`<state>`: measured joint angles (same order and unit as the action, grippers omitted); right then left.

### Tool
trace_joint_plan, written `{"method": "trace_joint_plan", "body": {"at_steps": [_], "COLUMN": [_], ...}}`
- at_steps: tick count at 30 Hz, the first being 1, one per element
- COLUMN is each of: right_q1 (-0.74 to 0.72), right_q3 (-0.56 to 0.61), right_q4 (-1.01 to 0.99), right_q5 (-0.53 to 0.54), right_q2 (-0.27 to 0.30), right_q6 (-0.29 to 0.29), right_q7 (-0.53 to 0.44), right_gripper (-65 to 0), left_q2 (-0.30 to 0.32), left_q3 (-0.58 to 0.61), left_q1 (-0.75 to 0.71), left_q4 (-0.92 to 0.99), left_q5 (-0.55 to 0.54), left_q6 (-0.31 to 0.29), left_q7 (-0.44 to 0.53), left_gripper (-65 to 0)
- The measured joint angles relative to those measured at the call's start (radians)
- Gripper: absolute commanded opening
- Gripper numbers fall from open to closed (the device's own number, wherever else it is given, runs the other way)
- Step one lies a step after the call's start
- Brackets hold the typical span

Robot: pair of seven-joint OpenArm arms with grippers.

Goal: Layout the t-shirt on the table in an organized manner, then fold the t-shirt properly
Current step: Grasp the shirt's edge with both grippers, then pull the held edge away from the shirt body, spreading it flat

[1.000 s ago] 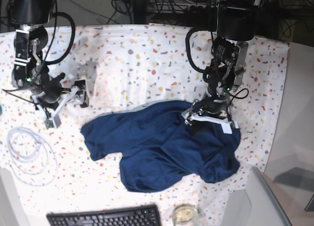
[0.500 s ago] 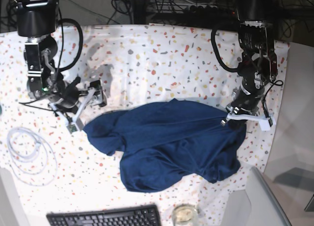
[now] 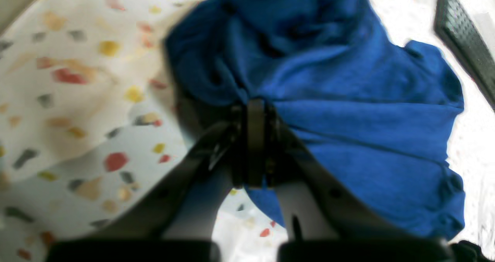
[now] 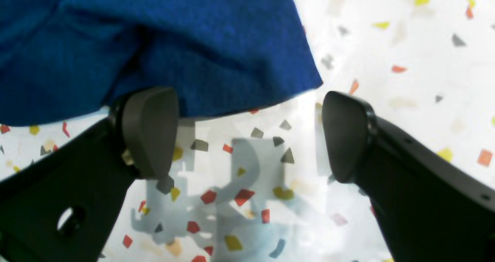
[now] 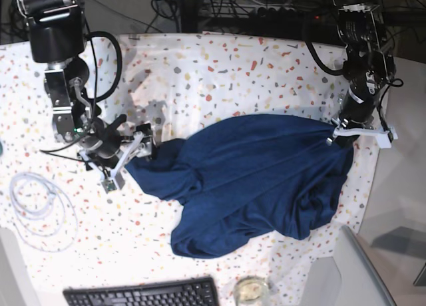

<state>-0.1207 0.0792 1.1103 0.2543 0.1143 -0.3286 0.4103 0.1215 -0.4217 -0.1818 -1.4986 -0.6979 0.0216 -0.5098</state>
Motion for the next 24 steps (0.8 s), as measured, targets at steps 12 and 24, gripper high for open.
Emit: {"method": "trace_joint_plan", "body": {"at_steps": [12,24], "right_q1": [0.168,-0.057], "right_q3": [0.188,0.227], "right_q4": [0.355,0.051], "right_q5": [0.002,-0.002], "right_q2": [-0.012,-0.090], "right_q6": [0.004,0.101], "right_q7": [0.048,0.052], "right_gripper": [-12.2,-12.2], "left_q2": [-0.002,-0.008], "left_q3": [-0.006,-0.007], "left_q1": [-0.110,-0.154], "left_q4": [0.000,-0.031], "left_q5": [0.003,0.001], "left_q6": [0.003,0.004], "left_q7": [0.000,-0.005], "left_gripper": [-65.0,-65.0]}}
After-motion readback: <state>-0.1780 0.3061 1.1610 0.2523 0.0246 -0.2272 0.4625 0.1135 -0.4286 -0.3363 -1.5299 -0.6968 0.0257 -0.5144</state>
